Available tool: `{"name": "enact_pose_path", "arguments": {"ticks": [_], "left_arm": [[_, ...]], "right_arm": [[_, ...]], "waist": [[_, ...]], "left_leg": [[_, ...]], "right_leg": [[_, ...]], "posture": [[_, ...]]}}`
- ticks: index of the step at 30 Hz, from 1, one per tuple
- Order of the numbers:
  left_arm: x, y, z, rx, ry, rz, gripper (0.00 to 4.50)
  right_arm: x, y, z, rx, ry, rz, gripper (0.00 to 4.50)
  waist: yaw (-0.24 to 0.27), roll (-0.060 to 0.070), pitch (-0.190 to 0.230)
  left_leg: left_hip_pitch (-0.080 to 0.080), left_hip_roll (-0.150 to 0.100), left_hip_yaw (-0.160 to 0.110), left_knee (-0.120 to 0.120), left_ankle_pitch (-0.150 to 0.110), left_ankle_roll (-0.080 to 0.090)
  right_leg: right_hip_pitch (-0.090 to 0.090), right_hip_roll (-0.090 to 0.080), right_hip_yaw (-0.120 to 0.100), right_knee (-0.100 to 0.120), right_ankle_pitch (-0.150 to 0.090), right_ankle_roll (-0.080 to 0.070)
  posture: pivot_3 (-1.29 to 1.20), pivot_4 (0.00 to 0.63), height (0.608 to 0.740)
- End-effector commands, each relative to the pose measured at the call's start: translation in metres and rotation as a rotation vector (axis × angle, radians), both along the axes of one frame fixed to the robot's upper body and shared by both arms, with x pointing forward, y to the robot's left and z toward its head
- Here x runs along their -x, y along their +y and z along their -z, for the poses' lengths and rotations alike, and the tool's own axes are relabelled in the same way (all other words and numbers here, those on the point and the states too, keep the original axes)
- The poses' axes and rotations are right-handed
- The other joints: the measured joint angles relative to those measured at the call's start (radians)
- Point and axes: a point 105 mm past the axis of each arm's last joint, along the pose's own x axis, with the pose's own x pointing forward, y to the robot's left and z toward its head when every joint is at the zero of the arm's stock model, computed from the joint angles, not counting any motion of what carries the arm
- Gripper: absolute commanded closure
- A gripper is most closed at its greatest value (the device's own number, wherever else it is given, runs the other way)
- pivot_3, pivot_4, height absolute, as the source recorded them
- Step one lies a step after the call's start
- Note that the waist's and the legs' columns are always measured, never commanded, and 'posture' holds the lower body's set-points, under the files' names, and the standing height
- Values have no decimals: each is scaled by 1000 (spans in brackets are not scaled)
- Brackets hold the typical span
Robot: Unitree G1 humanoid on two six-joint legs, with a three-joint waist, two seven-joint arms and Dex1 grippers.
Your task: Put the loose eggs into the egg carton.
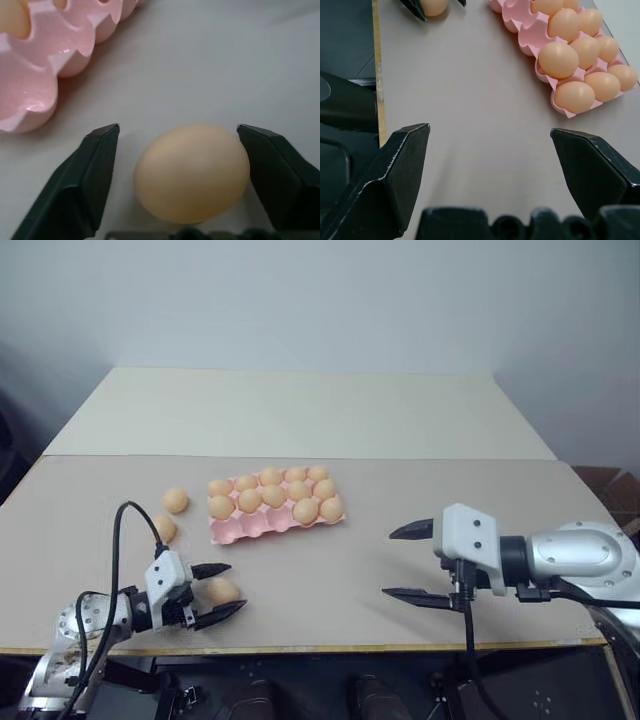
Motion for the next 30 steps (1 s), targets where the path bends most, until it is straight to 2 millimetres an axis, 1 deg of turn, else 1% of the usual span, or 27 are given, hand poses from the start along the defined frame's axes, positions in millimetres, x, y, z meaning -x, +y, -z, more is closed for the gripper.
{"name": "enact_pose_path", "arguments": {"ticks": [1, 2, 5, 7, 10, 13, 15, 17, 20, 24, 28, 30], "left_arm": [[0, 1, -3, -23, -1, 25, 1775], [-2, 2, -3, -27, -12, 11, 1968], [-10, 4, -3, -46, -39, -25, 2019], [-10, 2, -14, 11, -51, -14, 2019], [-3, -6, -38, 119, -61, 65, 2019], [-7, -13, -56, 157, -105, 104, 2019], [-22, -23, -66, 164, -140, 106, 2019], [-42, -32, -73, 146, -189, 71, 2019], [-68, -43, -85, 133, -276, 39, 2019], [-86, -53, -90, 106, -323, 72, 2019], [-107, -62, -87, 54, -355, 94, 2019], [-115, -66, -91, 90, -354, 96, 2019]], "right_arm": [[1, -1, -11, 8, -59, 1, 0], [1, 0, -11, 5, -60, 2, 0], [1, 1, -11, 5, -61, 0, 0], [2, 1, -10, 5, -62, -1, 0], [1, 1, -10, 5, -67, 7, 0], [0, 2, -10, -1, -78, 15, 0], [-2, 3, -9, -11, -90, 30, 0], [-5, 4, -9, -22, -88, 57, 0], [-7, 4, -10, -25, -99, 72, 0], [-4, 5, -10, -26, -103, 77, 0], [-1, 3, -8, -26, -106, 102, 0], [0, 2, -7, -26, -105, 114, 0]], "waist": [[2, 0, 0], [2, 0, 0], [3, 0, 0], [3, 0, 0], [3, 0, 0], [3, 0, 0], [10, 0, 0], [17, 0, 0], [25, -1, 0], [19, -1, 0], [24, -1, 0], [26, -1, 0]], "left_leg": [[0, 0, 0, 0, 0, 0], [0, 0, 0, 0, 0, 0], [0, 0, 0, 0, 0, 0], [0, 0, 0, 0, 0, 0], [0, 0, 0, 0, 0, 0], [0, 0, 0, 0, 0, 0], [0, 0, 0, 0, 0, 0], [0, 0, -1, 1, 0, 0], [0, -2, -1, 1, 1, 1], [-1, -2, -1, 1, 1, 3], [-2, -2, -2, 1, 1, 3], [-1, -2, -2, 2, 1, 3]], "right_leg": [[0, 0, 0, 0, 0, 0], [0, 0, 0, 0, 0, 0], [0, 0, 0, 0, 0, 0], [0, 0, 0, 0, 0, 0], [0, 0, 0, 0, 0, 0], [0, 0, 0, 0, 0, 0], [1, 0, 0, 0, 0, 0], [2, 0, -1, 1, 0, 1], [3, 0, 0, 1, 1, 2], [2, 1, 2, 0, 4, 6], [2, 2, 1, 0, 5, 6], [3, 1, 1, 0, 5, 7]], "posture": [[0, 150, 740], [0, 150, 740], [0, 150, 740], [0, 150, 740], [0, 150, 740], [0, 150, 740], [0, 150, 740], [0, 150, 740], [0, 150, 740], [0, 150, 740], [0, 150, 740], [0, 150, 740]]}}
